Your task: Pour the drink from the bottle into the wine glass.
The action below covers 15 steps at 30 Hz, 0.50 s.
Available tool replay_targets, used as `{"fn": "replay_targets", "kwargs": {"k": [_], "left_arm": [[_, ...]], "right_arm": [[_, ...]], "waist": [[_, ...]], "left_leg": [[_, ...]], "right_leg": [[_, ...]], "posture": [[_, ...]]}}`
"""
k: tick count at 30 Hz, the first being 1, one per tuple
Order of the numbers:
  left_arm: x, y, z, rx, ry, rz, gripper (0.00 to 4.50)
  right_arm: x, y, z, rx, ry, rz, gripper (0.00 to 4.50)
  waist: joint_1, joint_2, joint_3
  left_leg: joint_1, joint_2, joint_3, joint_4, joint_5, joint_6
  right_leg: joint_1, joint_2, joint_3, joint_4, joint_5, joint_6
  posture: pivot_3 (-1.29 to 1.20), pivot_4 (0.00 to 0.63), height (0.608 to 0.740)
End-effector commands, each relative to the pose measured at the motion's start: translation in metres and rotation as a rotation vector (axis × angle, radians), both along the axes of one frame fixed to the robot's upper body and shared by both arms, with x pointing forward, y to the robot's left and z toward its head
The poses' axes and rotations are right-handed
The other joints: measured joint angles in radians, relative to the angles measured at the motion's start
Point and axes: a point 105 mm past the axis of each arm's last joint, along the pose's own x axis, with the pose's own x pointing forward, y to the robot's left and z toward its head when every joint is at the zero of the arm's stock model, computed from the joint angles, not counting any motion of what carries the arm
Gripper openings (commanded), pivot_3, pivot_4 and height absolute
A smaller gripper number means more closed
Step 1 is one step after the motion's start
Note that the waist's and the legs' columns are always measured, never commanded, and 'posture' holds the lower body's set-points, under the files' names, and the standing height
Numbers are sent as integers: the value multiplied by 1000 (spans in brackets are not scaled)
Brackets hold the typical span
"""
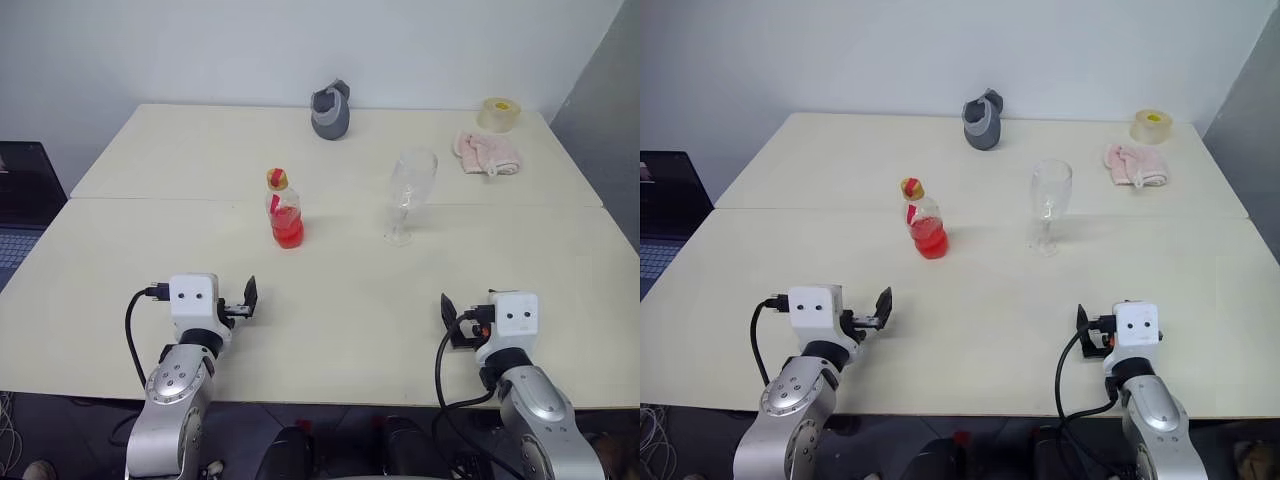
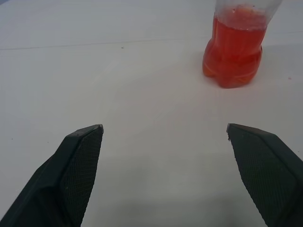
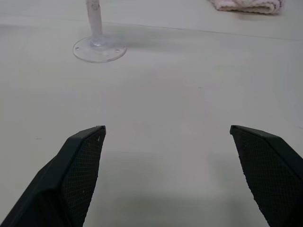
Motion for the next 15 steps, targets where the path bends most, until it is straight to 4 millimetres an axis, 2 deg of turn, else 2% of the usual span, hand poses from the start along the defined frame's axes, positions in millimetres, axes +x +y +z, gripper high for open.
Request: {"fn": "replay_targets", "kwargs": {"k": [1, 15], "left_arm": [[-2, 0, 7, 22, -22, -13, 4477], [1, -5, 13, 35, -56, -58, 4477]], "right_arm": [[-1, 0, 15, 1, -57, 6, 4500], [-1, -1, 14, -6, -56, 18, 4500]], "waist": [[0, 0, 0], [0, 0, 0]], "left_leg": [[0, 0, 0, 0, 0, 0], [0, 0, 0, 0, 0, 0]], "right_leg": [[0, 0, 0, 0, 0, 0], [0, 0, 0, 0, 0, 0]], "posture": [[0, 150, 740], [0, 150, 740]]}}
